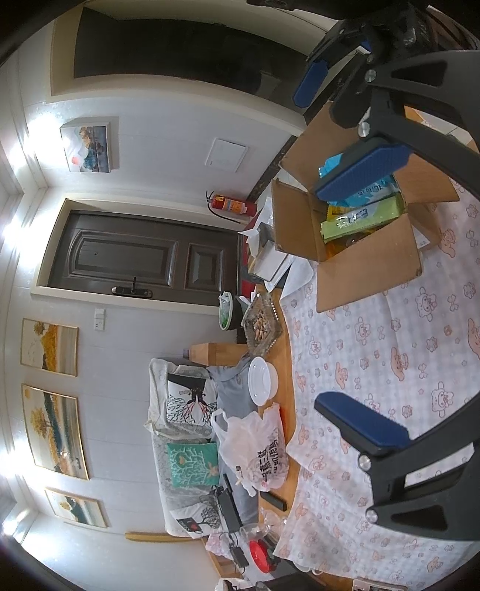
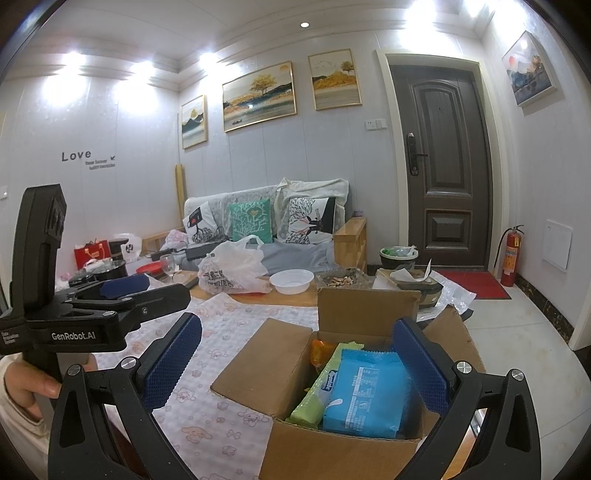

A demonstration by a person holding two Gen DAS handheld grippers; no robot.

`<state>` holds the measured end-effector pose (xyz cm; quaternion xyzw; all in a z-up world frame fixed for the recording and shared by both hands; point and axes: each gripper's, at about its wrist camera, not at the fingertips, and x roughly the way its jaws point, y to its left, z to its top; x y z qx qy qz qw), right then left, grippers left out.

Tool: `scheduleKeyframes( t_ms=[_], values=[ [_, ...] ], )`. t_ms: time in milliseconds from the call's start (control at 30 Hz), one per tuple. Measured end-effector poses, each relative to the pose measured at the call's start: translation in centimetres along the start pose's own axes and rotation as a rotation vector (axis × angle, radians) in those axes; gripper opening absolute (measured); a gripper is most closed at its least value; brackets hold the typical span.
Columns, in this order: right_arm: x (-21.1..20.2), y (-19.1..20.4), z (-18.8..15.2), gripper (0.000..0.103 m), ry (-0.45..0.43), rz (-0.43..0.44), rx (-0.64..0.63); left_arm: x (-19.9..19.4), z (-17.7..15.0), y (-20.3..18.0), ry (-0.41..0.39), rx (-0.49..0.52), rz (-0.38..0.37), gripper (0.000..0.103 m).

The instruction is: Organize snacks

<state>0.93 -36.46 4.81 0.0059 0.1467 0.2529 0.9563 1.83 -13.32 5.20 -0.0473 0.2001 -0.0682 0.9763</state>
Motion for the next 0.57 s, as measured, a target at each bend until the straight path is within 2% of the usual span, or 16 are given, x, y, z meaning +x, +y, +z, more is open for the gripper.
scheduleKeyframes(
  t_ms=[567],
  values=[
    [0.0,0.1,-0.01,0.103,0.002,0.0,0.003,0.13,-0.25,0.23,0.008,0.003,-0.006,0.102]
  ],
)
